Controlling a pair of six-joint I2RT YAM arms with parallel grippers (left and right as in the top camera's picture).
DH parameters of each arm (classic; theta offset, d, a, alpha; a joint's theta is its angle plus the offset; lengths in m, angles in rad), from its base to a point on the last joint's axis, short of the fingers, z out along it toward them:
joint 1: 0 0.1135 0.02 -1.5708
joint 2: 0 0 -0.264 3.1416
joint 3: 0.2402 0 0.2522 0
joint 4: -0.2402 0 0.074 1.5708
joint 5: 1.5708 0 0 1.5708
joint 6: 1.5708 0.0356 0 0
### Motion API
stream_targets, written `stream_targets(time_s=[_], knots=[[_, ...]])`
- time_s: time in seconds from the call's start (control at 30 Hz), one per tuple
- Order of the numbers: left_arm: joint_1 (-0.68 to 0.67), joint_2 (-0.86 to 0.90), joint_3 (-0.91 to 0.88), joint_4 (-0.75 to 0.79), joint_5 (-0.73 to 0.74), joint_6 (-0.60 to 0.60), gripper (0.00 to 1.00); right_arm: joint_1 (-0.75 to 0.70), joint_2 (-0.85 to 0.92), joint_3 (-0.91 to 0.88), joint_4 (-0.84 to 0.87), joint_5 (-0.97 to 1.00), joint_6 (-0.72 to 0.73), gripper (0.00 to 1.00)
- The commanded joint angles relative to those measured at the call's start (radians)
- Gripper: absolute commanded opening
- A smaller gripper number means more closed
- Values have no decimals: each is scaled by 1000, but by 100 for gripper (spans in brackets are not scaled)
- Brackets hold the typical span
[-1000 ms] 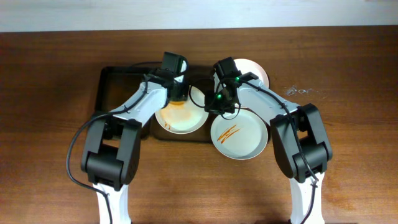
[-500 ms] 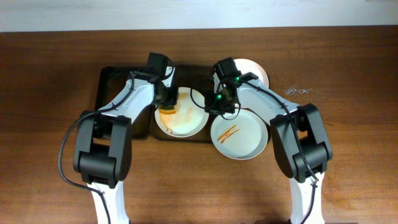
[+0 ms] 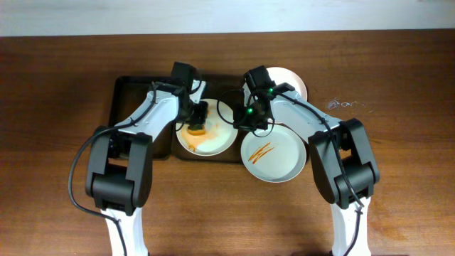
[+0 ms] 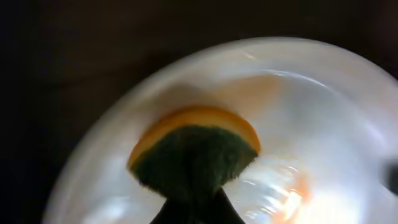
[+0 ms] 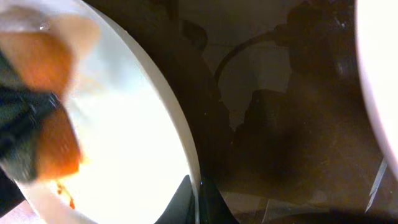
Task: Clean dirty plates on tray and stack at the side
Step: 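Scrub the front-left plate with the sponge while right gripper holds its rim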
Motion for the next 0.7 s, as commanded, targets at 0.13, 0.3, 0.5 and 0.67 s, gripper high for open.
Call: stream_targets(time_s=[0.13,0.3,0.5,0.67], knots=[[-3,-1,158,-272,-83,-187,0,1,17,3,-5,-16,0,5],[33,-3,637,-594,-31,-117,0,16,17,3,-24,-16,0,31],[136,-2,659,-623,-32,-72,0,105,17,3,16,86,84,4],[136,-2,654,-644,-38,-50,0,65,-190,6,-52,179,71,4]])
